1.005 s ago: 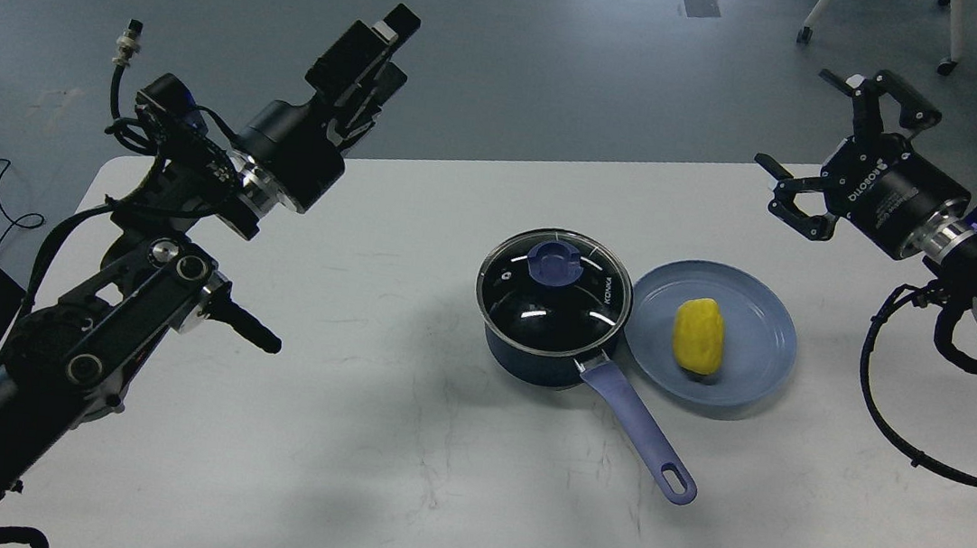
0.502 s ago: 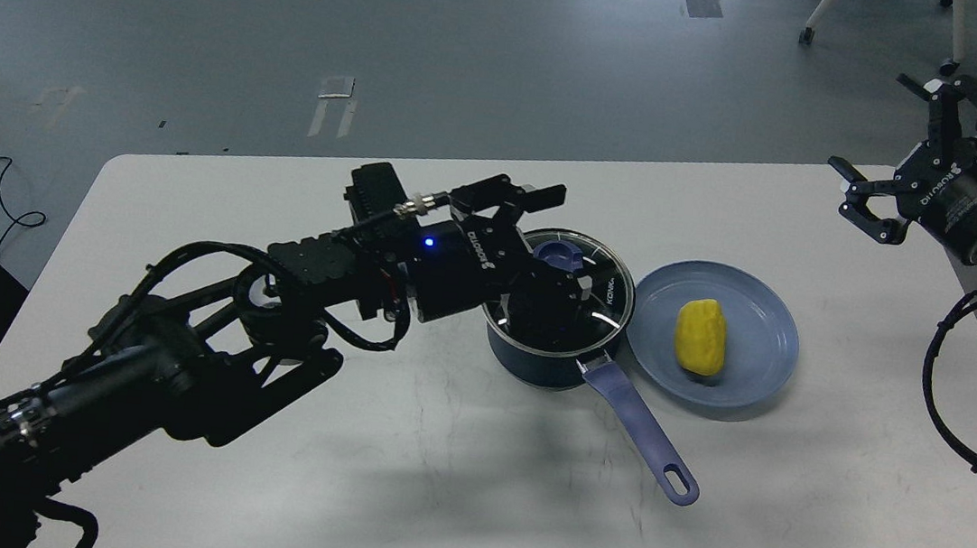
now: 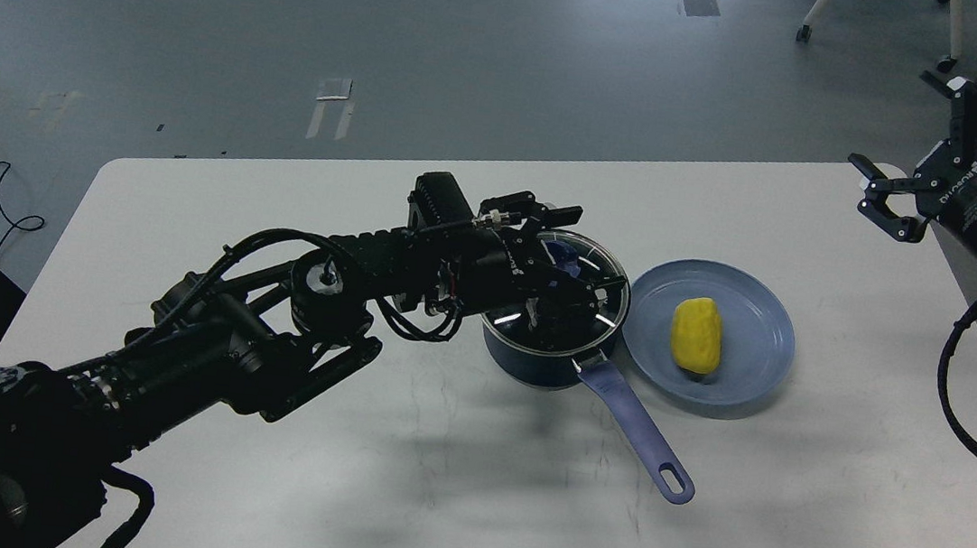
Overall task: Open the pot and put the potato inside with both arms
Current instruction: 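Reach the left gripper to the glass lid knob on the saucepan, then close the left gripper on the blue lid knob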
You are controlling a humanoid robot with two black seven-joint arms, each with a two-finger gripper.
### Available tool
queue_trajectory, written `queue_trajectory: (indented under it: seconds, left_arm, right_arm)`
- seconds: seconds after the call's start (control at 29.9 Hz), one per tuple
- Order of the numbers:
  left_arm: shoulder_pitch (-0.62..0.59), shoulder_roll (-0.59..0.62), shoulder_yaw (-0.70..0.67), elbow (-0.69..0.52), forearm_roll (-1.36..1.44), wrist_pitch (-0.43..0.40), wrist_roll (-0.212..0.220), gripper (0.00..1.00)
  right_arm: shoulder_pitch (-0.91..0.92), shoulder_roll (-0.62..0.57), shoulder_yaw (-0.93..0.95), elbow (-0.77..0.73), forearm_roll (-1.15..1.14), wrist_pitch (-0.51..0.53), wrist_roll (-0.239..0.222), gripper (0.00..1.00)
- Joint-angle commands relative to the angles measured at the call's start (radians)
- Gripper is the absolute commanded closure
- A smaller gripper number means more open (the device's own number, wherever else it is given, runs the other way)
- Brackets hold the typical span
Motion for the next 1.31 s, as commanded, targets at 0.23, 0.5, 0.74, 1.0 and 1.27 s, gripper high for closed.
queue_trajectory:
  seconds: [0.23,0.5,0.74,1.0,1.27]
  left_arm:
    - [0.004,-0.015,0.0,0.072,-0.015,0.001,-0.003,0.02]
    - [0.007,-0.029,0.0,0.094,-0.033,0.0,-0.005,0.02]
    - [0.015,-0.031,0.003,0.112,-0.041,0.0,-0.011,0.02]
    - [0.014,-0.029,0.008,0.123,-0.077,0.027,-0.014,0.02]
    - [0.012,-0.029,0.011,0.127,-0.087,0.043,-0.018,0.02]
  right_arm:
    - [0.0,-0.002,0.0,-0.003,-0.002,0.002,0.005,0.0]
    - [0.0,-0.002,-0.002,-0.012,-0.002,0.002,0.003,0.0]
    - [0.0,-0.001,-0.002,-0.017,-0.002,0.002,0.005,0.0]
    - [0.0,-0.001,-0.003,-0.025,-0.002,0.002,0.005,0.0]
    - [0.0,-0.001,-0.008,-0.034,-0.002,0.002,0.005,0.0]
